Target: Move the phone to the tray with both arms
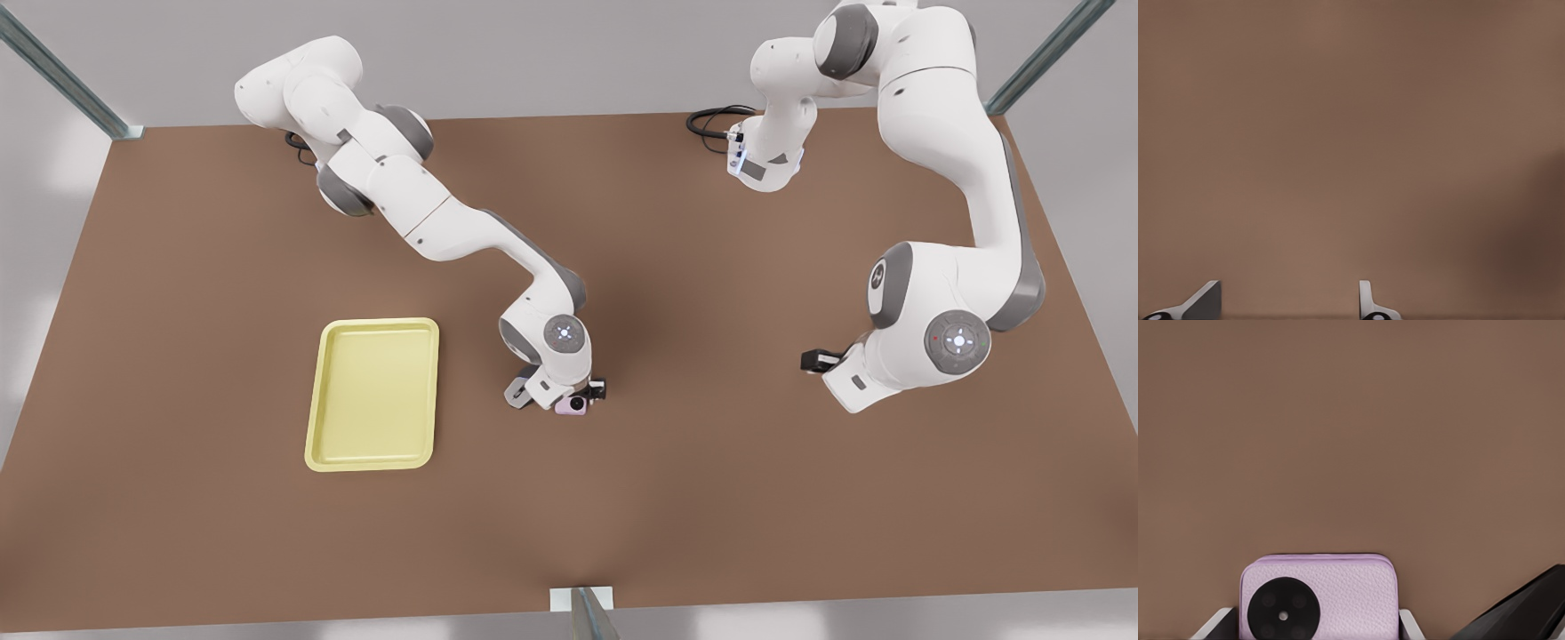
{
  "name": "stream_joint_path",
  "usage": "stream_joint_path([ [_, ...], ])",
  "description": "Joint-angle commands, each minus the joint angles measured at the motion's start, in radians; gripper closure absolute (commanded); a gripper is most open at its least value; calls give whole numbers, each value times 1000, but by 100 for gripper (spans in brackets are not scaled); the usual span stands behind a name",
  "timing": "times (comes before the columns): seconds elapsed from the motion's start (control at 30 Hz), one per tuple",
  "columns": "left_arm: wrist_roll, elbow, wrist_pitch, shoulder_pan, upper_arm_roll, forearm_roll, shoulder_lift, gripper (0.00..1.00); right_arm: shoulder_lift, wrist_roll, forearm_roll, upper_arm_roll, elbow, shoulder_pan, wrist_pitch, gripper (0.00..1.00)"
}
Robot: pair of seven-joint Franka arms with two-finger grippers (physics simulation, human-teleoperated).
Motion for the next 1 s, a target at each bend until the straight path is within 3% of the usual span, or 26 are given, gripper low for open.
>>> stream_joint_path([
  [0.0, 1, 1, 9, 0, 0, 0, -1, 0, -1, -29, 0, 0, 0, 0, 0, 11],
  [0.33, 1, -1, 7, 0, 1, 0, -1, 0, -9, -32, 1, 0, 0, 0, 0, 23],
  [0.7, -21, 1, -2, 0, 1, 0, -9, 0, -98, -35, 14, 2, -37, -8, -20, 23],
  [0.97, -54, -1, -3, -2, 1, -7, -10, 0, -374, -228, 18, 2, -388, -185, 24, 23],
])
